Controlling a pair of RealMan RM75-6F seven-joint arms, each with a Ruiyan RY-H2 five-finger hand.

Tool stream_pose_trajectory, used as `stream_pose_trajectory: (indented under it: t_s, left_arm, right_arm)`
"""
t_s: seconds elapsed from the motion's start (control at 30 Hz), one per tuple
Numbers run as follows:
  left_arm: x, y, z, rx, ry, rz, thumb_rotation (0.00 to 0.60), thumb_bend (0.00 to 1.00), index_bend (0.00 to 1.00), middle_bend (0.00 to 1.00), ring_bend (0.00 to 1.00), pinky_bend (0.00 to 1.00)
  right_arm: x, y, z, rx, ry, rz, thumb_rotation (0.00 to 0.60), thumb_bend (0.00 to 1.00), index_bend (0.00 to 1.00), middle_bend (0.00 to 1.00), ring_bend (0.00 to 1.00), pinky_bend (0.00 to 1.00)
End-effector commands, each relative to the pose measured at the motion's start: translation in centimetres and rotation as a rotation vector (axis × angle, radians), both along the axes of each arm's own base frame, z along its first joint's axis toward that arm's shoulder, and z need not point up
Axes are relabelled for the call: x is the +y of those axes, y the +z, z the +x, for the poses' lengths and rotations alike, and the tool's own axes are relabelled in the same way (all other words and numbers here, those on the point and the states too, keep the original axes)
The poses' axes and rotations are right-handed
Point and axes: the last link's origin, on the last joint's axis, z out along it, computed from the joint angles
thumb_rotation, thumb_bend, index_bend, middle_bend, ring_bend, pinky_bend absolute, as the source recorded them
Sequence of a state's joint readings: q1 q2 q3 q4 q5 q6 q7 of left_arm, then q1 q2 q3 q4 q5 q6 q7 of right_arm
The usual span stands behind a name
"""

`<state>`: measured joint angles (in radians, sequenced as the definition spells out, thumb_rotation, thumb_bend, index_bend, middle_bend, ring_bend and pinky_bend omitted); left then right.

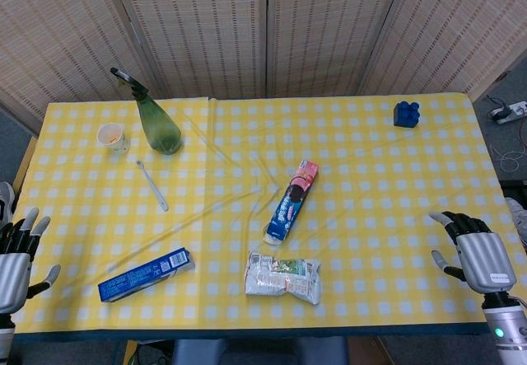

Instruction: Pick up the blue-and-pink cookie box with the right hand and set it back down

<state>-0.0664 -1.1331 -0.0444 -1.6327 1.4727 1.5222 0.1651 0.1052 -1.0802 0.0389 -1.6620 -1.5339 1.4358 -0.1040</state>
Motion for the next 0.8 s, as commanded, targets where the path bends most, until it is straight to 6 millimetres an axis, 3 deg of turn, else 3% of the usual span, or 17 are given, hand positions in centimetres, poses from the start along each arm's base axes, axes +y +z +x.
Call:
stream_pose_trajectory:
  t_s: [0.03, 0.4, 0.8]
  left_arm:
    - [0.0, 0.0, -0.1, 0.000, 0.004, -0.001, 0.600, 0.29, 0.07, 0.01, 0.06, 0.01]
    - [-0.3, 0.1, -0.2, -0.007, 0.007, 0.003, 0.600, 0.29, 0.07, 0.01, 0.06, 0.01]
    - [-0.8, 0.5, 0.0, -0.024, 0.000, 0.024, 0.600, 0.29, 0.09, 0.01, 0.06, 0.01]
  right_arm:
    - [0.0, 0.0, 0.0, -0.001, 0.002, -0.001, 0.600, 0.25, 0.21, 0.26, 0.22, 0.28]
    - [-0.6, -0.1, 1.2, 0.017, 0.042, 0.027, 0.600, 0.25, 0.21, 0.26, 0.22, 0.28]
    - [-3.7, -2.8, 6.9, 0.076, 0.226, 0.205, 0.600, 0.25, 0.20, 0.24, 0.21, 0.28]
